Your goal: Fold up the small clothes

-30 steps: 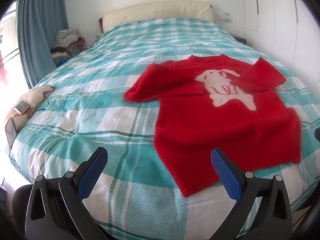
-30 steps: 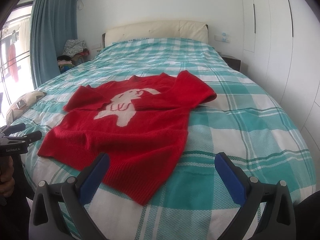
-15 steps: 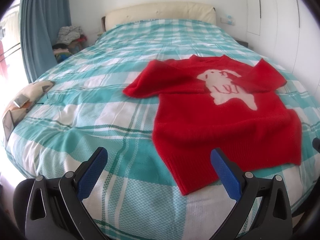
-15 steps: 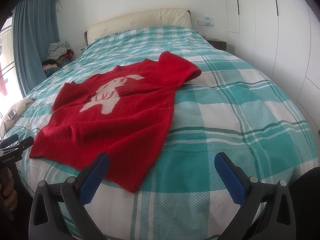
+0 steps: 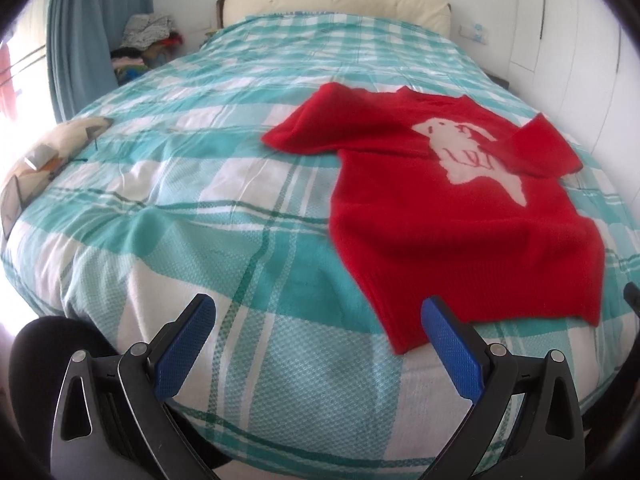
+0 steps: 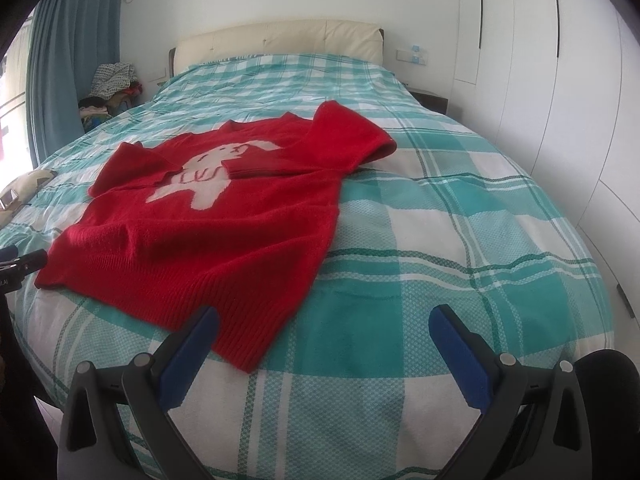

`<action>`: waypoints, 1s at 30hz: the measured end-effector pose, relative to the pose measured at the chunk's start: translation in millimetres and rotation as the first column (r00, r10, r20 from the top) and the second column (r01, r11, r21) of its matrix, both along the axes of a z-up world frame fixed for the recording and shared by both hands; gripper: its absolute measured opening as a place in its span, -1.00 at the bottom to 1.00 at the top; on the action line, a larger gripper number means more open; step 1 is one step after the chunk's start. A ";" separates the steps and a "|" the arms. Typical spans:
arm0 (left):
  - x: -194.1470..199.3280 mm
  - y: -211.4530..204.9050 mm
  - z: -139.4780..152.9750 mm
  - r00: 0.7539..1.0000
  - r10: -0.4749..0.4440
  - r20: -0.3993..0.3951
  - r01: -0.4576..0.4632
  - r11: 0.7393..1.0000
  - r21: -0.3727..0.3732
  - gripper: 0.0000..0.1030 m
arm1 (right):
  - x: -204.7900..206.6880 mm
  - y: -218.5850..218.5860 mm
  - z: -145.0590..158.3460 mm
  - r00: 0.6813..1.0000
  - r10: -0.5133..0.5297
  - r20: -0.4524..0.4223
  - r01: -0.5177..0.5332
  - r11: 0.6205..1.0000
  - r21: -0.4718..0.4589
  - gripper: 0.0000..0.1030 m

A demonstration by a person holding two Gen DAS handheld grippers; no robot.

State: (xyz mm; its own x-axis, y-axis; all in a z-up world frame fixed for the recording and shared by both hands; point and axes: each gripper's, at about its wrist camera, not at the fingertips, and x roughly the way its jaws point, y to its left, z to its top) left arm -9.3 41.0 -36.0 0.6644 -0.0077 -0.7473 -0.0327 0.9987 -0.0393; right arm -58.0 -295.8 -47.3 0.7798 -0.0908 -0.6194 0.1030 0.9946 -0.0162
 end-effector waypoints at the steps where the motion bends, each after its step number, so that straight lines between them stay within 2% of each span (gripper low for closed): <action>1: -1.8 6.3 -2.3 1.000 0.010 -0.015 -0.011 0.999 -0.036 0.99 | -1.7 -2.1 2.1 1.000 -0.004 0.006 0.004 1.000 0.006 1.00; 3: -2.6 12.1 -5.5 0.999 0.011 -0.034 -0.014 0.997 -0.082 0.99 | -5.2 -4.7 4.0 1.000 0.001 0.013 -0.001 1.000 0.023 1.00; 7: 2.5 -0.5 -6.9 0.997 -0.063 -0.048 0.057 0.993 -0.105 0.99 | -6.3 -1.5 -1.6 0.997 0.070 -0.009 -0.069 0.994 0.088 1.00; 9: 6.4 -9.8 -8.0 0.989 -0.131 -0.065 0.120 0.982 -0.144 0.99 | -3.1 2.7 -5.6 0.991 0.128 -0.024 -0.124 0.983 0.138 1.00; 13: 19.0 -15.6 -7.5 0.981 -0.182 -0.070 0.167 0.971 -0.173 0.95 | 8.3 -2.5 -15.2 0.979 0.200 -0.041 -0.179 0.939 0.295 0.99; 15: 27.6 -16.3 -9.8 0.972 -0.216 -0.091 0.194 0.959 -0.208 0.74 | 21.1 -11.3 -22.7 0.969 0.244 -0.034 -0.208 0.885 0.416 0.99; 16: 30.6 -18.2 -11.6 0.967 -0.233 -0.103 0.207 0.954 -0.215 0.51 | 29.0 -14.8 -28.7 0.962 0.270 -0.042 -0.219 0.853 0.475 0.96; 18: 32.9 -21.5 -12.7 0.961 -0.253 -0.111 0.226 0.951 -0.212 0.29 | 44.9 -20.1 -43.1 0.943 0.324 -0.072 -0.223 0.779 0.586 0.72; 19: 32.6 -21.1 -12.9 0.958 -0.262 -0.114 0.233 0.947 -0.221 -0.02 | 50.1 -22.1 -48.7 0.936 0.343 -0.081 -0.220 0.748 0.627 0.43; 20: 32.2 -20.5 -13.3 0.954 -0.273 -0.121 0.239 0.942 -0.235 -0.69 | 53.1 -23.1 -52.7 0.927 0.367 -0.075 -0.229 0.713 0.662 0.08; 21: 32.8 -19.4 -14.8 0.947 -0.291 -0.136 0.252 0.935 -0.250 -0.93 | 56.1 -22.7 -56.7 0.913 0.401 -0.079 -0.241 0.684 0.688 -0.18; 22: 31.6 -16.7 -14.4 0.943 -0.298 -0.147 0.255 0.932 -0.258 -0.94 | 57.6 -21.7 -59.6 0.902 0.417 -0.108 -0.233 0.684 0.691 -0.96; 24: 24.5 -5.3 -6.7 0.944 -0.295 -0.151 0.251 0.934 -0.256 -0.95 | 50.8 -24.3 -52.2 0.897 0.424 -0.123 -0.242 0.705 0.667 -0.91; 26: 15.0 6.9 5.2 0.943 -0.291 -0.162 0.249 0.939 -0.238 -0.95 | 37.9 -32.0 -34.4 0.894 0.422 -0.153 -0.252 0.753 0.608 -0.92; 28: 6.7 13.6 13.9 0.941 -0.294 -0.168 0.252 0.940 -0.231 -0.95 | 23.5 -44.1 -17.3 0.898 0.402 -0.178 -0.236 0.782 0.577 -0.92; 30: 4.7 9.2 11.1 0.932 -0.298 -0.205 0.253 0.942 -0.218 -0.95 | 16.6 -51.3 -10.9 0.900 0.378 -0.216 -0.210 0.811 0.546 -0.92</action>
